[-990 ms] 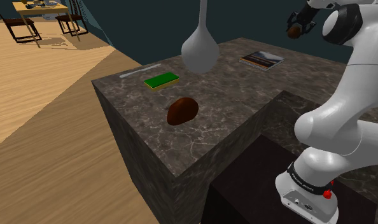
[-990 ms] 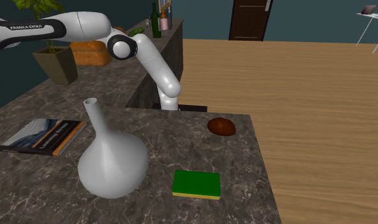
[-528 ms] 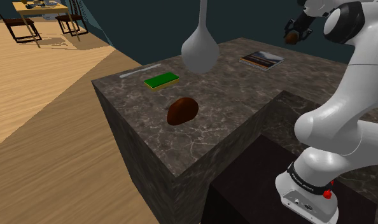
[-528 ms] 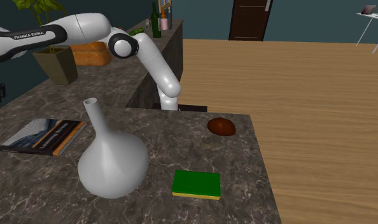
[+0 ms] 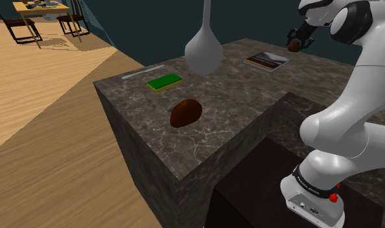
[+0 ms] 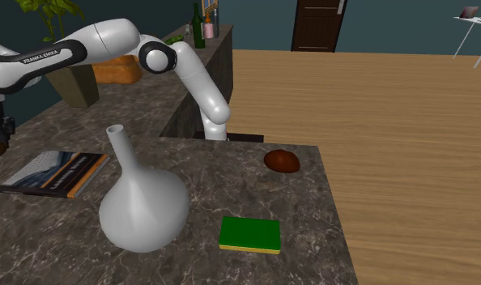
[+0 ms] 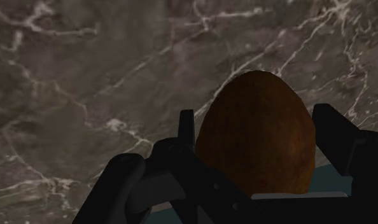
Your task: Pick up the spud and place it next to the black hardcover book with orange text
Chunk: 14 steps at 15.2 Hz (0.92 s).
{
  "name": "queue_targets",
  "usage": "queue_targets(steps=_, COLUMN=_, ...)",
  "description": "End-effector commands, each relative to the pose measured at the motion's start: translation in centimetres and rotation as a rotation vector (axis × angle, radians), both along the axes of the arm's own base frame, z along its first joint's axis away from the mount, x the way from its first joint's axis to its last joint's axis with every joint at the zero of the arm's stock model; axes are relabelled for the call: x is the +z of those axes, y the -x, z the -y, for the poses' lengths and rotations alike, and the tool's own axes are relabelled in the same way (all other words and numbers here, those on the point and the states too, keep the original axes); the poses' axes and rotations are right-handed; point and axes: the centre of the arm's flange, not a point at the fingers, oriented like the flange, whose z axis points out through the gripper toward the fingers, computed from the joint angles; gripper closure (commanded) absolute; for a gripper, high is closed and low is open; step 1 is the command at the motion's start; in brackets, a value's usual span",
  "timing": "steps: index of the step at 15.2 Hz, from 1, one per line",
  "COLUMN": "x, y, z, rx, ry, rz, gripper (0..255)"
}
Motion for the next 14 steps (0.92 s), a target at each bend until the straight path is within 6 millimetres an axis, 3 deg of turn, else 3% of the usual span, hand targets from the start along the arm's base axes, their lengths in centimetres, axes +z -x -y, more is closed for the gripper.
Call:
queue_targets(steps=1, x=-0.82, y=0.01, z=0.04, rx=0.0, ry=0.001, rz=0.0, gripper=255)
queue_targets(steps=8, x=-0.82, y=0.01, z=0.04, rx=0.0, ry=0.001, rz=0.0, gripper=255)
queue_targets(steps=9, x=-0.82, y=0.01, z=0.04, rx=0.0, ry=0.001, rz=0.0, gripper=0)
queue_targets(steps=14, x=-0.82, y=0.01, z=0.04, rx=0.0, ry=0.001, rz=0.0, gripper=0)
